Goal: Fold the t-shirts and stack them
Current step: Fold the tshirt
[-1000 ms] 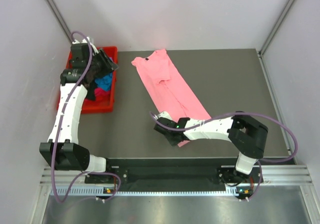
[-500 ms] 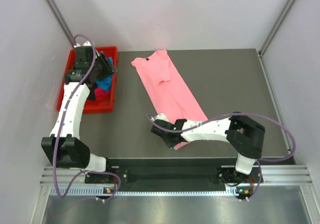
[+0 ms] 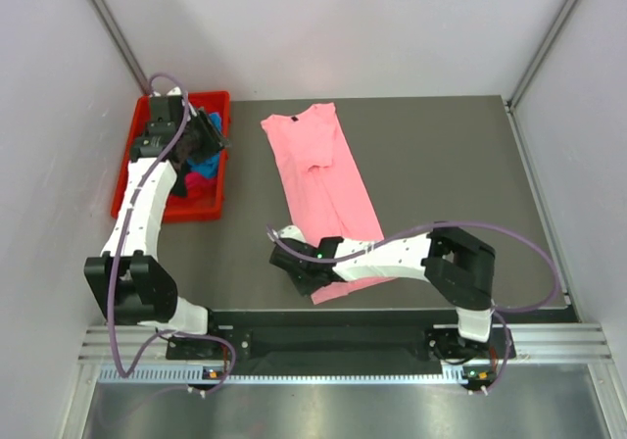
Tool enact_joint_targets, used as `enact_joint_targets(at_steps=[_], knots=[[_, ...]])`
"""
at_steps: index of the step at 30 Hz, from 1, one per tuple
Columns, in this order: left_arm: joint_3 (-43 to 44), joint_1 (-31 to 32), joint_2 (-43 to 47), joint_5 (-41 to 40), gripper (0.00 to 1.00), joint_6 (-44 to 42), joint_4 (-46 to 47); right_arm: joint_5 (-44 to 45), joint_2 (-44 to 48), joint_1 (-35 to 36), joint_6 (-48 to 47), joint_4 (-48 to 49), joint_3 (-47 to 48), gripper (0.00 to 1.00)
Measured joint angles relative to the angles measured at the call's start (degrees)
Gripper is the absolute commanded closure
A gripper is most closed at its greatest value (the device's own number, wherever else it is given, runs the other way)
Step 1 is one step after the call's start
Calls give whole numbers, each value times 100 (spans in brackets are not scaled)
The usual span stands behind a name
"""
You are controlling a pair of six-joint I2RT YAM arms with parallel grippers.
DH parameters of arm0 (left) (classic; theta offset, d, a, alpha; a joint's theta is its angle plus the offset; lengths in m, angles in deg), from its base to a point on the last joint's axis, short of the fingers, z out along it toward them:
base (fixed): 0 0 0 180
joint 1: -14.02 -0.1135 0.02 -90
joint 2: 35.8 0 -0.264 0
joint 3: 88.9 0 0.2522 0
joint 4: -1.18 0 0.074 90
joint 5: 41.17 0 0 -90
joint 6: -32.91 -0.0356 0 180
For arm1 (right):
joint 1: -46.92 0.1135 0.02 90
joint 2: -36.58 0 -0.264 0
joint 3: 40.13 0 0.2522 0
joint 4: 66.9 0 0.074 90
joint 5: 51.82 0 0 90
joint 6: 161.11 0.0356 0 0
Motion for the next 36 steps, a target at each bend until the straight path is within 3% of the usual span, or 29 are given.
enact_joint_targets(at_steps=[5, 8, 12, 16, 18, 24, 30, 36], knots=[[-870, 26, 267, 367, 50, -188, 22, -90, 192, 17, 164, 109, 57, 64], [-1576, 184, 754, 387, 49, -251, -140, -131, 824, 9, 278, 199, -420, 62], [-2444, 874, 1843, 527, 51, -177, -186, -264, 2258, -184, 494, 164, -1440, 62], [-3407, 1969, 3010, 431, 50, 323, -164, -592, 3670, -1067, 656, 181, -2487, 60], [-3974, 2612, 3432, 461, 50, 719, -24, -855, 4216, -1727, 673, 146, -2986, 54], [-5869, 3418, 4319, 525, 48, 2000, 481, -1576, 4848, -3176, 581, 33, -3982, 46], [-6551, 3713, 4317, 579, 46, 2675, 1130, -2039, 4876, -3985, 461, 151, -4367, 46], [-6559, 4013, 3517, 638, 46, 3064, 2288, -2218, 4758, -4347, 319, 302, -4402, 48]])
